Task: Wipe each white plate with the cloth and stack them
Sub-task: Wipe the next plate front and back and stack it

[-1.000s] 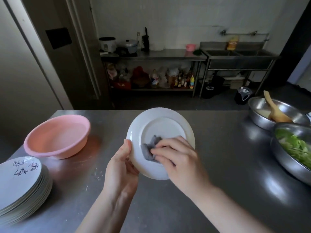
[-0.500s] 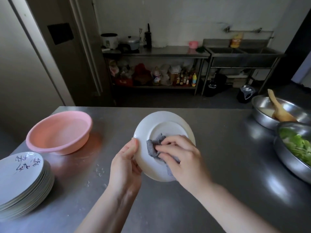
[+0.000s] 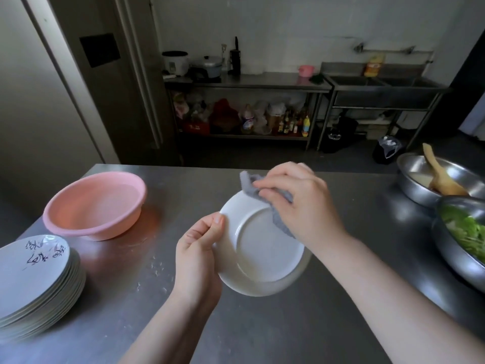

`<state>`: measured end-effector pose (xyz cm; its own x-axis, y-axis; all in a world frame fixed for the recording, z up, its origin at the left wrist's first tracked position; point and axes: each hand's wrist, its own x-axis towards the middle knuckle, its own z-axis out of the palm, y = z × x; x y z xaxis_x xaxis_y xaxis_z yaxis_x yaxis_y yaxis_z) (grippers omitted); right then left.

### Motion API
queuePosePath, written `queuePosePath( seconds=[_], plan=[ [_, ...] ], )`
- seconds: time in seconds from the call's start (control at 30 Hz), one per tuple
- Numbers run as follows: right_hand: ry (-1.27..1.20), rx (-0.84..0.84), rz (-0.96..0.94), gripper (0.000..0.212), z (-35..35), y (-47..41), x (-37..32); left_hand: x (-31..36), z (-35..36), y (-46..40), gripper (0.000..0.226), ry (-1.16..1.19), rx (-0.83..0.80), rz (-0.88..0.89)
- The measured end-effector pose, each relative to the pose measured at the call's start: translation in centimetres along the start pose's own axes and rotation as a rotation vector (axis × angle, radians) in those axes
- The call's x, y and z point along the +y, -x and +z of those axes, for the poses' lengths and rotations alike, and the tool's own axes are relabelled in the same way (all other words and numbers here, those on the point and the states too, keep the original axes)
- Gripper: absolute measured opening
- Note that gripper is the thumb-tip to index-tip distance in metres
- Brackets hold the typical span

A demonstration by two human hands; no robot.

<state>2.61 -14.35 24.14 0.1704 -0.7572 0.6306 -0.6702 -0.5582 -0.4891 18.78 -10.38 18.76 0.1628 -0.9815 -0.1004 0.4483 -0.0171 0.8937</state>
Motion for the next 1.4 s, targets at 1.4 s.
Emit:
queuePosePath(
  seconds=[1.4],
  plan=[
    [-0.146,0.387,0.116,0.013,8.6,10.6,1.3,-1.5,2.3,-2.3,0.040,0.495,0.188,-0.395]
  ],
)
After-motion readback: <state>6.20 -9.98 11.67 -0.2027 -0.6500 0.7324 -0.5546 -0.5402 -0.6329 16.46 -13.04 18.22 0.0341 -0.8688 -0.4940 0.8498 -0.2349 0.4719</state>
